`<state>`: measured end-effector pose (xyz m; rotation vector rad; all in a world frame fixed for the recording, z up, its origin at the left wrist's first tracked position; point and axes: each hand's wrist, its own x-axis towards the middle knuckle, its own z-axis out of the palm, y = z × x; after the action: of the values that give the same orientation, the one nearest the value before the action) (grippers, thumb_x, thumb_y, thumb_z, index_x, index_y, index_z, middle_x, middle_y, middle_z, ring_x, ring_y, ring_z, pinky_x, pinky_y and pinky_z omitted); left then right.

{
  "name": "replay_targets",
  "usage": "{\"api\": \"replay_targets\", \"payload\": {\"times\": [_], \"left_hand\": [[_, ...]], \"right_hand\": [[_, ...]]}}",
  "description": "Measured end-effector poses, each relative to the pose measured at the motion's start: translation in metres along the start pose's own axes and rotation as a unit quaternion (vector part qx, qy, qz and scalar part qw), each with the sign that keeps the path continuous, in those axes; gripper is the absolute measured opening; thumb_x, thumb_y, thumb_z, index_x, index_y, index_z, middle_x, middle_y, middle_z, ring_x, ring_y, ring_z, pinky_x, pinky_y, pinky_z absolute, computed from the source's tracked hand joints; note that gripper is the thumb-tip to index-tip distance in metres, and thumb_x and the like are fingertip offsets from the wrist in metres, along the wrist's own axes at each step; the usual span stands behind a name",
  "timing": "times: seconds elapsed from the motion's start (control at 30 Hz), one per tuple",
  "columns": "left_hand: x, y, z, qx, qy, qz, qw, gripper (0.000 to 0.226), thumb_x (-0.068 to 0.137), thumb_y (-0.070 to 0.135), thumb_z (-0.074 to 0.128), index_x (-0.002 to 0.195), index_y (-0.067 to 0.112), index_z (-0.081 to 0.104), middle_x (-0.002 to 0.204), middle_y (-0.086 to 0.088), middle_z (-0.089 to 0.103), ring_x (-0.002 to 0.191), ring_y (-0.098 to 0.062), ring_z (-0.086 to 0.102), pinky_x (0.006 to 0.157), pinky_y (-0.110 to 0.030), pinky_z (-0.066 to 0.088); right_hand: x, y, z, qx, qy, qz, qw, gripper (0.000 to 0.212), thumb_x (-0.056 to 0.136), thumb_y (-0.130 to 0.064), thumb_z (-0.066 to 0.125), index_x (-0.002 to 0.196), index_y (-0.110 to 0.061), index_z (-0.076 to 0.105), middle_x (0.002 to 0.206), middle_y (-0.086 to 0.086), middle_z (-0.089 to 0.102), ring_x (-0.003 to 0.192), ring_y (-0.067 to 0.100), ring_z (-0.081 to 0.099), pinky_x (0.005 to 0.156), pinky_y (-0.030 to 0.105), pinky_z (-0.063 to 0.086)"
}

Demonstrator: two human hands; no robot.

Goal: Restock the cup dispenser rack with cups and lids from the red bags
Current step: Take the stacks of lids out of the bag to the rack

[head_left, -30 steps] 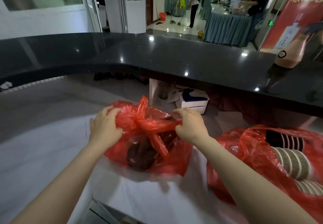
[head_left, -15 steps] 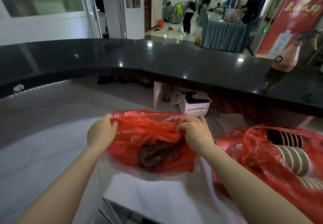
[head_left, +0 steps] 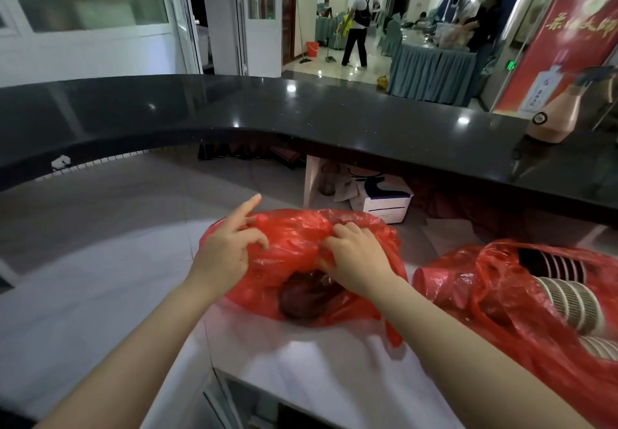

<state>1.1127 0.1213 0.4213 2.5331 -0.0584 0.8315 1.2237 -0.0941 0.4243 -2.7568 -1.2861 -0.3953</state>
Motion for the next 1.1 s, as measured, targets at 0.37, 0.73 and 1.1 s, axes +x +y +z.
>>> {"api": "replay_targets", "payload": {"times": [0.37, 0.73, 1.1], "left_hand": [[-0.009, -0.015, -0.001, 0.200, -0.218, -0.206, 0.933, 0.086, 0.070, 0.007, 0.050, 0.149, 0.014, 0.016, 0.142, -0.015, 0.031, 0.121, -0.034, 0.039, 0.094, -0.039, 0.044], [0.009, -0.010, -0.008, -0.330, 0.028, -0.401, 0.854, 0.042, 0.073, 0.047, 0.060, 0.101, 0.016, 0.065, 0.092, -0.001, 0.065, 0.100, -0.028, 0.063, 0.094, -0.043, 0.046], [-0.003, -0.005, 0.003, -0.114, -0.018, -0.263, 0.958, 0.082, 0.081, 0.008, 0.072, 0.149, 0.016, 0.028, 0.146, -0.007, 0.042, 0.129, -0.020, 0.045, 0.101, -0.024, 0.035]], "right_hand": [[-0.027, 0.010, -0.003, -0.056, 0.059, -0.052, 0.995, 0.085, 0.071, 0.003, 0.060, 0.145, -0.033, 0.040, 0.138, 0.012, 0.050, 0.126, 0.035, 0.048, 0.108, 0.055, 0.033], [-0.056, 0.001, -0.013, 0.046, -0.082, -0.066, 0.993, 0.021, 0.090, -0.029, 0.042, 0.087, -0.022, 0.063, 0.091, -0.007, 0.065, 0.105, 0.014, 0.057, 0.115, 0.055, -0.013], [-0.042, 0.012, -0.013, -0.081, -0.074, 0.197, 0.974, 0.043, 0.097, -0.051, 0.036, 0.072, -0.025, 0.058, 0.079, -0.004, 0.065, 0.094, 0.024, 0.061, 0.110, 0.065, 0.003]]}}
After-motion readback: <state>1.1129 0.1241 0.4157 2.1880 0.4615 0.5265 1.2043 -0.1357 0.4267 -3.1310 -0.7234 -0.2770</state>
